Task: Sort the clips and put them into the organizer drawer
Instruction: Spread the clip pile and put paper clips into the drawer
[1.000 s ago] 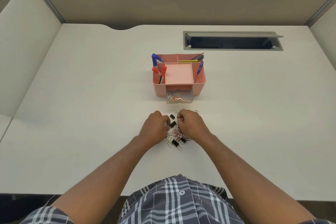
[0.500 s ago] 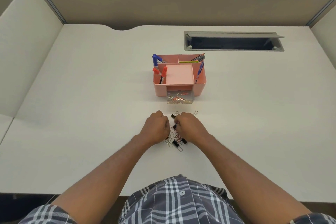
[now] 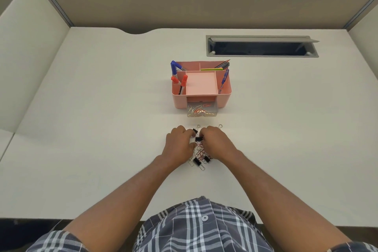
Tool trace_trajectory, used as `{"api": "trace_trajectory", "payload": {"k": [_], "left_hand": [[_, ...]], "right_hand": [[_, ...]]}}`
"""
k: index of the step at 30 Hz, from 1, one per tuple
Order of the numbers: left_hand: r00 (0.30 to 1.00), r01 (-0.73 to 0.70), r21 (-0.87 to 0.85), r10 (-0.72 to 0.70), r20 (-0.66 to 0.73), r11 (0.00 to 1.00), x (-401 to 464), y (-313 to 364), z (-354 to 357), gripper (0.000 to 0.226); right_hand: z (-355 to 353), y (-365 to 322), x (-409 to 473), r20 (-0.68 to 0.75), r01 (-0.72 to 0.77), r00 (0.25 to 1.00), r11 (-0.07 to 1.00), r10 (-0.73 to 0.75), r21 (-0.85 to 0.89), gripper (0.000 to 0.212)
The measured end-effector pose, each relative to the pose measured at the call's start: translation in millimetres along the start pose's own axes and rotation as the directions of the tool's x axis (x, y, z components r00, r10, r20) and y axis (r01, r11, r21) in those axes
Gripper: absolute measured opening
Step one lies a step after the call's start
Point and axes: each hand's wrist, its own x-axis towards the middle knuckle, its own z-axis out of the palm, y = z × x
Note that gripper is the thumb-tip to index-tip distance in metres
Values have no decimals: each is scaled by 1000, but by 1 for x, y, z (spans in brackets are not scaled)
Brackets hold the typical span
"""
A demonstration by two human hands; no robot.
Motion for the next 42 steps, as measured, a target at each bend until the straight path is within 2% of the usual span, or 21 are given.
{"api": "trace_trajectory", "payload": {"k": [5, 9, 13, 16, 19, 25, 29, 33, 35, 37, 39, 42], "left_hand": [[1000, 6, -30, -6, 12, 1000, 0, 3, 0, 34], [999, 54, -109, -54, -3, 993, -2, 3, -1, 35], [998, 60, -86, -60, -5, 995, -2, 3, -1, 36], [998, 49, -40, -50, -25, 998, -1, 3, -1, 35], [998, 28, 23, -27, -49, 999, 0, 5, 0, 32], [994, 97, 69, -93, -51, 993, 5, 14, -1, 18], [993, 121, 63, -121, -7, 991, 9, 16, -5, 14], [997, 68, 65, -69, 25, 996, 6, 13, -7, 12], [998, 61, -16, -60, 21, 998, 2, 12, -11, 10], [997, 39, -186, -50, -55, 982, -3, 11, -19, 7], [975, -66, -339, -12, -224, 939, -8, 13, -32, 6], [892, -223, -380, 30, -451, 898, -1, 19, -54, 6]], "right_hand": [[-3, 1, 1, 4, -30, 1000, 997, 30, 67, 17], [-8, 3, -1, -1, -84, 996, 973, 87, 215, 13], [-14, 3, -2, -30, -148, 986, 944, 164, 294, 15], [-20, 6, -4, -56, -224, 968, 938, 246, 263, 18], [-24, 6, -7, 16, -288, 957, 944, 289, 159, 19], [-23, 6, -10, 37, -298, 955, 950, 296, 93, 24], [-29, 12, -12, -1, -321, 944, 917, 330, 236, 21], [-42, 14, -11, -36, -286, 947, 889, 319, 356, 14], [-50, 13, -12, -72, -242, 952, 873, 299, 423, 12], [-61, 11, -13, -109, -197, 948, 819, 300, 539, 10], [-73, 9, -13, -164, -130, 940, 756, 301, 642, 11], [-87, 6, -6, -306, -20, 907, 757, 288, 653, 13]]}}
